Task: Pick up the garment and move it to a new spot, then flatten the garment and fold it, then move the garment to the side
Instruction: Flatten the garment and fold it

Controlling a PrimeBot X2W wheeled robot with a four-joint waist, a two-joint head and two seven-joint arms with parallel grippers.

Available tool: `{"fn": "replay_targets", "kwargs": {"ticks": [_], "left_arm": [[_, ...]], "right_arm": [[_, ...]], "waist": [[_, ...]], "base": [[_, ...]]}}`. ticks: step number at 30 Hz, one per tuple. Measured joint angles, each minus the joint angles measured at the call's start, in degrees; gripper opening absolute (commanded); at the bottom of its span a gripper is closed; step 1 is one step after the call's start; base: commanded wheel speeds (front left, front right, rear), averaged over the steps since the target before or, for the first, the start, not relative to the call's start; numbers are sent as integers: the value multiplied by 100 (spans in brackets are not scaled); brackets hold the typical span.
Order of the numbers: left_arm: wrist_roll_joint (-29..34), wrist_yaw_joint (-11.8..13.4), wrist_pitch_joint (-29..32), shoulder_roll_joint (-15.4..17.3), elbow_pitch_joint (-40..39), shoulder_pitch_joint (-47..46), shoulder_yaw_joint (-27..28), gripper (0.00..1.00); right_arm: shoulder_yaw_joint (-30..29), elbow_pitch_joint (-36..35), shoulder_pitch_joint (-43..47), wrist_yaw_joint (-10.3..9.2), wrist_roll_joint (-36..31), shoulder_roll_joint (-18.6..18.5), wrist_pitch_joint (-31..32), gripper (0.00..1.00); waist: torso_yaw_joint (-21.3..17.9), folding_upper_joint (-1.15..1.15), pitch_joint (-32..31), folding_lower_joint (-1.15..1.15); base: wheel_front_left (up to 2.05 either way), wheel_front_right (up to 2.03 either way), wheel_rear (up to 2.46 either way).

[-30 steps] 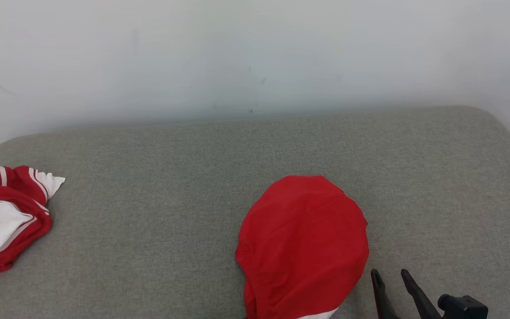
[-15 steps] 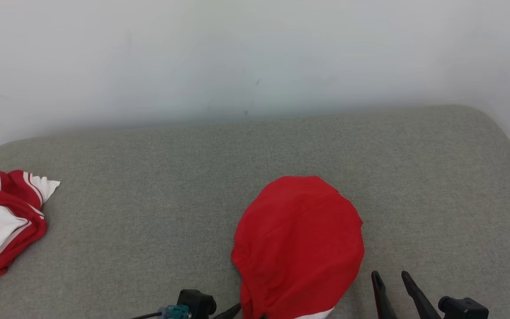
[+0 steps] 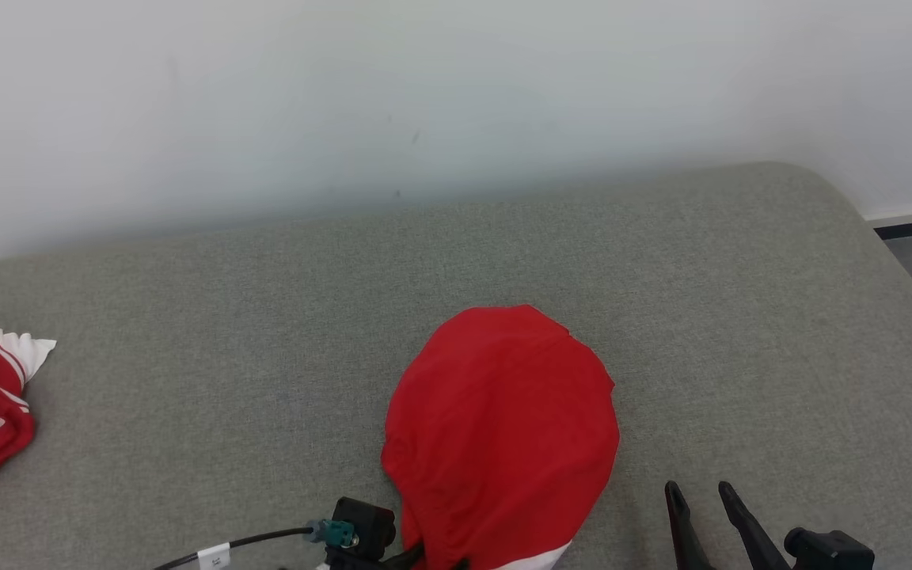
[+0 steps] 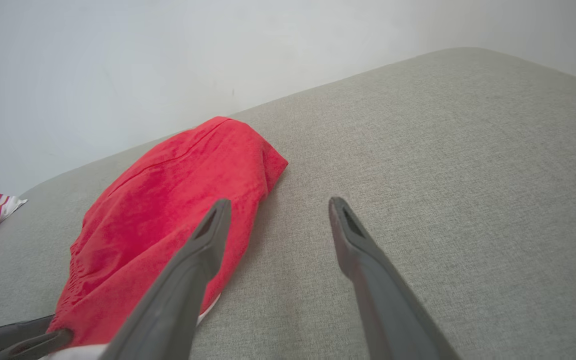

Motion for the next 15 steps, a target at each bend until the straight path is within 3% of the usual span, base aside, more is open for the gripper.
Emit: {"fn": "replay_targets", "kwargs": {"ticks": [5, 6, 8, 9, 10, 15], "left_arm": [[40, 111, 89, 16, 15, -38, -21, 77], [36, 102, 85, 12, 2, -39, -15, 57], [34, 89, 92, 13, -9, -41, -24, 39], [19, 81, 115, 12, -15, -42, -26, 9], [2, 65, 134, 11, -25, -43, -31, 0], [42, -5, -177, -31, -140, -180, 37, 0]], "right_arm": [[-8, 23, -13, 0, 18, 0, -19, 100], [-8, 30, -15, 0, 21, 0, -25, 100], [-9, 43, -16, 0, 26, 0, -36, 100], [-7, 49, -18, 0, 36, 0, -42, 100], [-2, 56, -20, 0, 42, 0, -44, 100], [16, 73, -35, 0, 49, 0, -65, 100]], "waist": [[-63, 0, 48, 0], [-67, 0, 54, 0], [-66, 0, 59, 0], [-65, 0, 60, 0], [-64, 0, 62, 0], [-60, 0, 63, 0]], "base": [[0, 0, 0], [0, 0, 0], [0, 0, 0], [0, 0, 0], [0, 0, 0], [0, 0, 0]]}}
